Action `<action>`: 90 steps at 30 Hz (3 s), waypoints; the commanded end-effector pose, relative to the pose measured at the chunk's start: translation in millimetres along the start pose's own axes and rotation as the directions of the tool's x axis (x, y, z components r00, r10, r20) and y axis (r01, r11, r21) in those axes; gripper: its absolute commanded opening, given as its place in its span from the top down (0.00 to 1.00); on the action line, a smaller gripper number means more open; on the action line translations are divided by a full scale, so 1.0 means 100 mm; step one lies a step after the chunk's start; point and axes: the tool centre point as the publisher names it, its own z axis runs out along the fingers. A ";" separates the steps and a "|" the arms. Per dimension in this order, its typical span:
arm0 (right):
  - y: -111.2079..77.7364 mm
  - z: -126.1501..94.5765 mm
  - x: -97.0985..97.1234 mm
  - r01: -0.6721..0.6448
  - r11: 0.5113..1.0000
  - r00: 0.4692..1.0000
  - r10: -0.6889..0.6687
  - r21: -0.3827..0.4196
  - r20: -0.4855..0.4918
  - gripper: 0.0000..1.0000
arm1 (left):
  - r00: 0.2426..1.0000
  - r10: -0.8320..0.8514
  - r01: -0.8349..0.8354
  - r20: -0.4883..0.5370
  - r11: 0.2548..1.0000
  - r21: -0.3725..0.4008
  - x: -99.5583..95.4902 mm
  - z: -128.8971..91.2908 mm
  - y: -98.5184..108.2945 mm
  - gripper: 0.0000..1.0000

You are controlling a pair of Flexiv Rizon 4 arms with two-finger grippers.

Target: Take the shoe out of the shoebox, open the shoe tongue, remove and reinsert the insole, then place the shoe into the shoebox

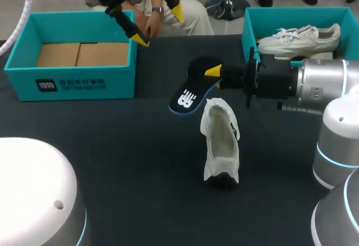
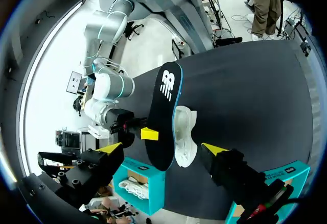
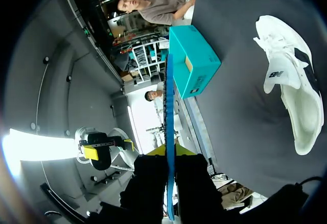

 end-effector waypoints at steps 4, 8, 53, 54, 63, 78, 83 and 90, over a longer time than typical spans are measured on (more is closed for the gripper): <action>-0.01 0.01 0.00 -0.001 1.000 1.000 0.001 -0.003 0.002 1.00 | 0.978 0.009 -0.004 -0.210 1.000 0.024 -0.34 0.15 0.20 0.00; -0.01 0.01 0.00 -0.001 1.000 1.000 0.001 -0.003 0.002 1.00 | 0.967 0.003 0.007 -0.254 0.999 0.035 -0.43 0.22 0.24 0.00; -0.11 -0.06 -0.14 0.070 0.998 0.998 -0.070 0.006 -0.007 1.00 | 0.952 -0.039 0.043 -0.304 0.999 0.007 -0.48 0.24 0.29 0.00; -0.11 -0.06 -0.14 0.070 0.998 0.998 -0.070 0.006 -0.007 1.00 | 0.952 -0.039 0.043 -0.304 0.999 0.007 -0.48 0.24 0.29 0.00; -0.11 -0.06 -0.14 0.070 0.998 0.998 -0.070 0.006 -0.007 1.00 | 0.952 -0.039 0.043 -0.304 0.999 0.007 -0.48 0.24 0.29 0.00; -0.11 -0.06 -0.14 0.070 0.998 0.998 -0.070 0.006 -0.007 1.00 | 0.961 0.043 -0.029 0.274 0.998 -0.053 -0.07 0.09 0.01 0.00; -0.11 -0.06 -0.14 0.070 0.998 0.998 -0.070 0.006 -0.007 1.00 | 0.899 0.062 -0.027 0.434 0.996 -0.087 0.12 0.09 -0.10 0.00; -0.11 -0.06 -0.14 0.070 0.998 0.998 -0.070 0.006 -0.007 1.00 | 0.809 0.024 0.020 0.587 0.997 -0.068 0.30 0.09 -0.13 0.00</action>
